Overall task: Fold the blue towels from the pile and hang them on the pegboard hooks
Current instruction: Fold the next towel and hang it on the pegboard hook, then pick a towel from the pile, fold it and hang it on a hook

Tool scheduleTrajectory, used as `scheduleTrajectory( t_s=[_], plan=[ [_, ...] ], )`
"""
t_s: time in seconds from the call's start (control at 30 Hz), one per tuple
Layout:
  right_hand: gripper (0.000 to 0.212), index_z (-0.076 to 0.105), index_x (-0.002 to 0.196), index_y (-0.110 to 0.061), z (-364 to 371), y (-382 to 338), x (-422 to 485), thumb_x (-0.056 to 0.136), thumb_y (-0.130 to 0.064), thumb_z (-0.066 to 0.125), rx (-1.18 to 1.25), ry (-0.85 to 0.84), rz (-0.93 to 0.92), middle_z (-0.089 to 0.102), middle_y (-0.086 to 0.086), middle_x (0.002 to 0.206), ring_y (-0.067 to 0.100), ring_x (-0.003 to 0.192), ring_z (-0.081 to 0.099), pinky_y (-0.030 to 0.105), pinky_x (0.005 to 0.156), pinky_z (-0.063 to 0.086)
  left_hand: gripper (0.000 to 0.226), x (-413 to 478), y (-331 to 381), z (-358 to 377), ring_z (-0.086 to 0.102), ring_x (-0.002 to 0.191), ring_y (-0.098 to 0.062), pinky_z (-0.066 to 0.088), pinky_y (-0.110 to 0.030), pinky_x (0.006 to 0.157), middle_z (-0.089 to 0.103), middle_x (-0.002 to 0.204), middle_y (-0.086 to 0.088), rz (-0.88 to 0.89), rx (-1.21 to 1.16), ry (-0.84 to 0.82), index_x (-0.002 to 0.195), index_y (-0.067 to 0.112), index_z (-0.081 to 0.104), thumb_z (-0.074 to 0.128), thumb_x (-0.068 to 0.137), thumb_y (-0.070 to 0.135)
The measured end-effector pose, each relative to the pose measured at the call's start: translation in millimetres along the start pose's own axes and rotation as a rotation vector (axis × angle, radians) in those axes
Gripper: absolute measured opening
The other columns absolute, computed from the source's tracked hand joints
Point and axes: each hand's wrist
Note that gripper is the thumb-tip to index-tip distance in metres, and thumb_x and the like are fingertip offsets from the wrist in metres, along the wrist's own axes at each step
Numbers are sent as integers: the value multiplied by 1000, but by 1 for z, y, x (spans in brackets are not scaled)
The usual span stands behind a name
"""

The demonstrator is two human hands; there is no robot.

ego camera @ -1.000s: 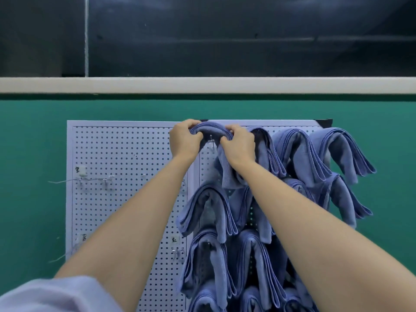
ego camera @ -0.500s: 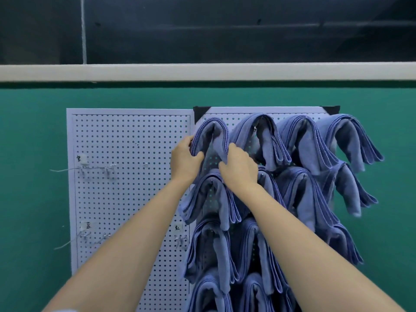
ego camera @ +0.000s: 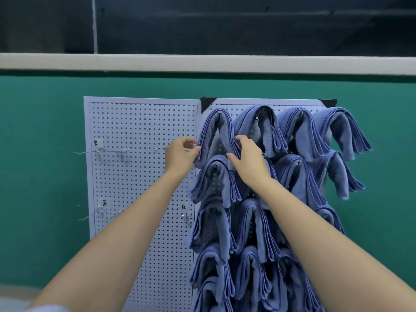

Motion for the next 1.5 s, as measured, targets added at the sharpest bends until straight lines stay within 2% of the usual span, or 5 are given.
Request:
scheduleTrajectory(
  t_s=[0.33,0.63,1.07,1.2,1.5],
  plan=[
    [27,59,122,-9,22,-45,-140,98,-20,52,115,-259,-135,65,5,107,17,93,59,36,88,50,6,-142,-44,-89,64,64,-13,57,-30,73,70,74,0,-172,-38,-94,88,16,66,62,92,17],
    [22,64,109,-6,129,-28,-263,98,-18,50,170,-599,22,68,8,104,23,91,62,44,84,52,10,-265,-184,-120,61,62,-14,54,-31,62,70,75,-2,-528,114,-252,88,12,70,62,92,18],
    [17,62,94,-10,310,60,-393,91,-14,47,80,-1013,261,67,10,92,28,82,59,38,72,50,29,-388,-385,-69,61,68,-28,55,-44,75,66,68,-13,-851,205,-522,63,11,63,60,92,9],
    [18,64,101,-14,363,88,-421,95,-18,47,90,-1078,320,65,5,94,20,81,56,33,74,48,27,-413,-438,-37,63,71,-19,56,-41,79,66,68,2,-882,211,-634,67,22,62,60,93,14],
    [20,64,103,-10,464,141,-439,93,-10,46,69,-1166,393,67,10,93,29,86,62,39,73,53,16,-436,-523,46,64,95,-20,46,-24,80,69,96,-8,-940,307,-706,99,3,69,67,87,13]
  ],
)
Point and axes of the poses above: each hand's wrist, its own x-axis towards the middle knuckle, its own z-axis out of the palm, y = z × x
